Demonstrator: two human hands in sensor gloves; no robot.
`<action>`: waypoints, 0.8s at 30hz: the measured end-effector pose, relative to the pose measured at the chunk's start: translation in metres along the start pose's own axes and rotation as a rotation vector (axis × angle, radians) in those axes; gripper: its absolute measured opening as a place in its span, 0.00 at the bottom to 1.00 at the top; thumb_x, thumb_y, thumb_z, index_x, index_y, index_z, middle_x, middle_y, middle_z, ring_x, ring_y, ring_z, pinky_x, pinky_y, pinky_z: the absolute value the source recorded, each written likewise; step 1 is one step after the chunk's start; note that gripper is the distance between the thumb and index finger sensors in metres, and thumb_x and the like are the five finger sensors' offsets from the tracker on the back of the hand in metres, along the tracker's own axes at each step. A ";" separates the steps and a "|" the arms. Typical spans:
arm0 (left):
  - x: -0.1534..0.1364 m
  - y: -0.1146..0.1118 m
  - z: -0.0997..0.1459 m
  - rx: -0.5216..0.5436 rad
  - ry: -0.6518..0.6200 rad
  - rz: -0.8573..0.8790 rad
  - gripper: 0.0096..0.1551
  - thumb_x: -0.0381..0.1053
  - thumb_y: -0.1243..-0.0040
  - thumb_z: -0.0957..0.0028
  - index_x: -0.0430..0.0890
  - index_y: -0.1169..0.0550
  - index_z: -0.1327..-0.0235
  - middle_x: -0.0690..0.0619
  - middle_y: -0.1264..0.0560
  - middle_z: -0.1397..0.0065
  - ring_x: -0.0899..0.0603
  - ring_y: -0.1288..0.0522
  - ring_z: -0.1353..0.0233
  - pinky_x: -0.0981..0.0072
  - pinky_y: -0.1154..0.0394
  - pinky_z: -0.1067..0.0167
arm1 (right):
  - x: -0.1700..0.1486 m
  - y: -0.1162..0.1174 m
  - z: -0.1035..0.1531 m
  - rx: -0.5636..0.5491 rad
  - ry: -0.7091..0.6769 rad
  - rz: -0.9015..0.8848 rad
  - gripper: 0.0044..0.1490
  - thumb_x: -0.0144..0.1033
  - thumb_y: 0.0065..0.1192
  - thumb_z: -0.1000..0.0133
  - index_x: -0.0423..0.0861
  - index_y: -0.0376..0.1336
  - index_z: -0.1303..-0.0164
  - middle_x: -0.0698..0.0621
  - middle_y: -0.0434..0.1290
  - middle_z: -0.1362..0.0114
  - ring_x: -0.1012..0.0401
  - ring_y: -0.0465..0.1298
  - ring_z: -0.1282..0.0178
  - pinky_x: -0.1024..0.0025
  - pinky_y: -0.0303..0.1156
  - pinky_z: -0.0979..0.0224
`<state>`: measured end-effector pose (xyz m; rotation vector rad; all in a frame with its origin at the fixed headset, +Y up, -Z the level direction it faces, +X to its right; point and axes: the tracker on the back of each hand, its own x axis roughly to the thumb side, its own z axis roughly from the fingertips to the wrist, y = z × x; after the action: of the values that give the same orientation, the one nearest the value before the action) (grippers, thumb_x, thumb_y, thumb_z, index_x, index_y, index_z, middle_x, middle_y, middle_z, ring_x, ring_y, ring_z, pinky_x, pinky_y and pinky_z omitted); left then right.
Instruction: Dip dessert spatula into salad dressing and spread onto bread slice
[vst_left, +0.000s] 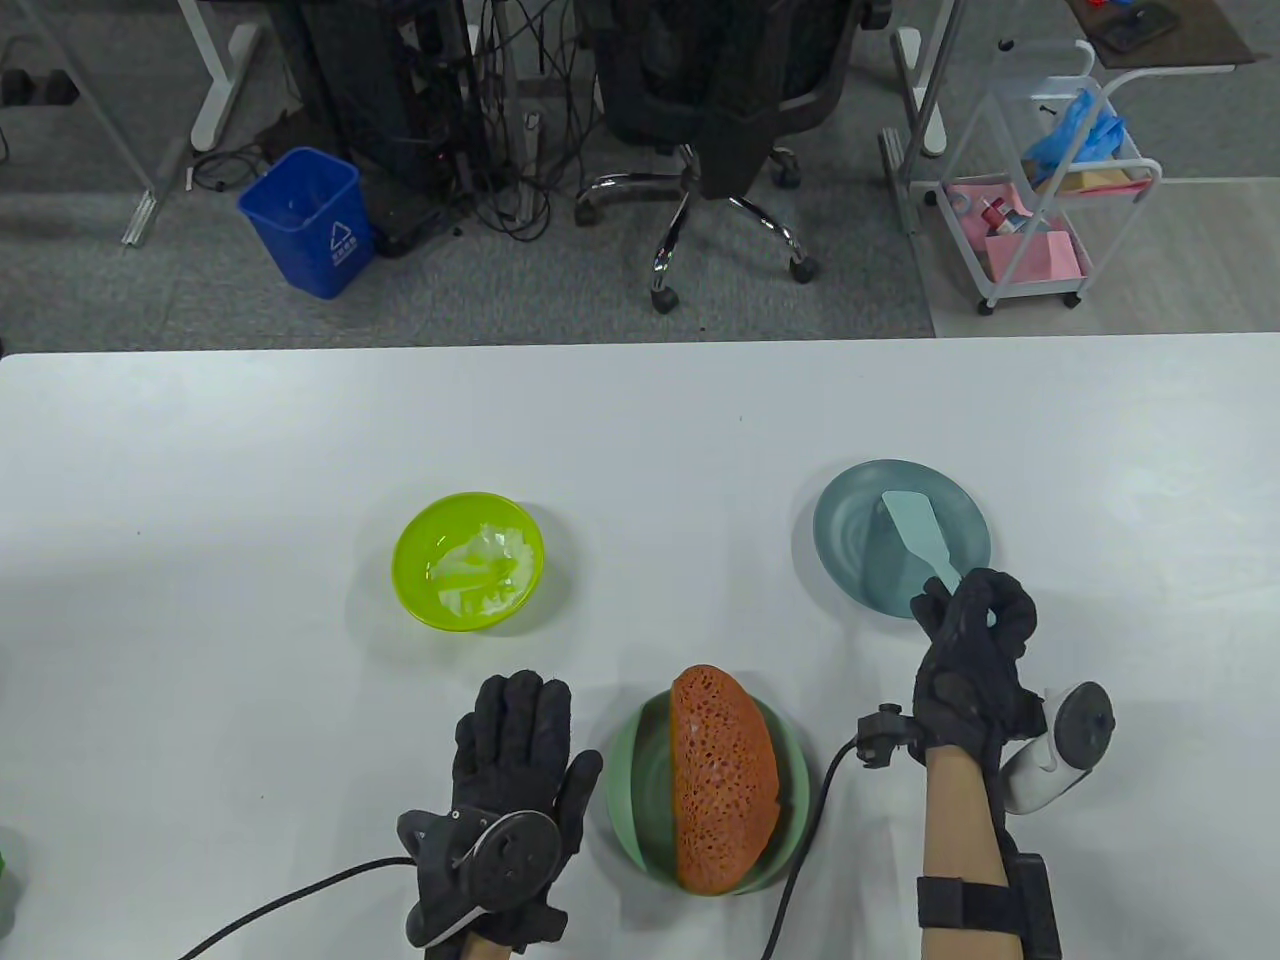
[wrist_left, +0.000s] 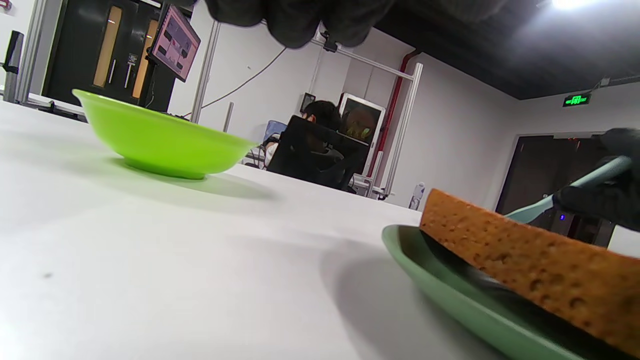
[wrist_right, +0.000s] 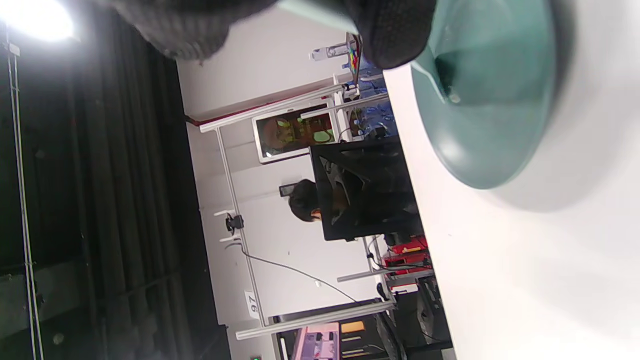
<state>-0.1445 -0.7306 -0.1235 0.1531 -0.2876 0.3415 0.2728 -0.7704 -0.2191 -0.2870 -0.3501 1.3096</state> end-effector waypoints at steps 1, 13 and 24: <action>0.000 0.000 0.000 0.000 0.000 0.001 0.41 0.62 0.63 0.33 0.38 0.40 0.13 0.32 0.46 0.14 0.22 0.46 0.18 0.27 0.46 0.28 | 0.000 0.000 0.000 0.007 0.002 0.010 0.36 0.55 0.56 0.31 0.59 0.41 0.22 0.44 0.34 0.14 0.36 0.54 0.15 0.56 0.64 0.14; 0.002 -0.001 0.001 -0.001 -0.001 -0.004 0.42 0.63 0.62 0.33 0.39 0.40 0.13 0.31 0.47 0.14 0.22 0.47 0.18 0.28 0.46 0.28 | 0.026 -0.001 0.003 0.017 0.072 0.538 0.35 0.34 0.76 0.36 0.49 0.58 0.22 0.36 0.49 0.16 0.39 0.67 0.20 0.63 0.74 0.24; 0.003 -0.001 0.001 -0.012 0.003 -0.010 0.41 0.63 0.61 0.33 0.39 0.40 0.14 0.31 0.47 0.14 0.21 0.47 0.18 0.28 0.46 0.28 | 0.029 0.024 0.010 0.067 0.113 1.130 0.37 0.28 0.78 0.37 0.51 0.59 0.20 0.37 0.55 0.16 0.40 0.70 0.21 0.63 0.76 0.26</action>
<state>-0.1416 -0.7311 -0.1217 0.1420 -0.2857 0.3302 0.2537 -0.7366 -0.2167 -0.5361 -0.0127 2.3918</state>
